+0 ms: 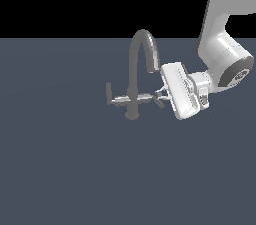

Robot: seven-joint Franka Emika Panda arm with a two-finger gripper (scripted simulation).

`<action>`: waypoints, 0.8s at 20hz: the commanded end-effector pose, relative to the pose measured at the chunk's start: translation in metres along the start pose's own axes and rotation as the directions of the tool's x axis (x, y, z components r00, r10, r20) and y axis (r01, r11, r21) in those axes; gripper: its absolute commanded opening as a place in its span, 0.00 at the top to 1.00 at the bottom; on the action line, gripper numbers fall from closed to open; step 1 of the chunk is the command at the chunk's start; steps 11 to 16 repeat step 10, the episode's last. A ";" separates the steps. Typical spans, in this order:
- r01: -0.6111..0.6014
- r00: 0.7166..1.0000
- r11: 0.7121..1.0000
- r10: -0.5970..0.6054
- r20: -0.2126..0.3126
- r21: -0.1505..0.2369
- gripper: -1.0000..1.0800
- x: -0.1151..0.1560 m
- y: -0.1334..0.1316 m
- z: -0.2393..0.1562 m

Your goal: Turn on the faucet by rotating a designated handle.

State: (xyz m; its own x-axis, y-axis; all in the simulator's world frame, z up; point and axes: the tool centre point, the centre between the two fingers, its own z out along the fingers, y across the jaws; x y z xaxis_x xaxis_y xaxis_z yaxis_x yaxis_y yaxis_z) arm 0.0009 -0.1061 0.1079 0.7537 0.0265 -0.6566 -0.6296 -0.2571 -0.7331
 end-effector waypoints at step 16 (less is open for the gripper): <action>-0.067 0.998 0.998 0.067 -0.008 0.006 1.00 0.046 0.058 0.013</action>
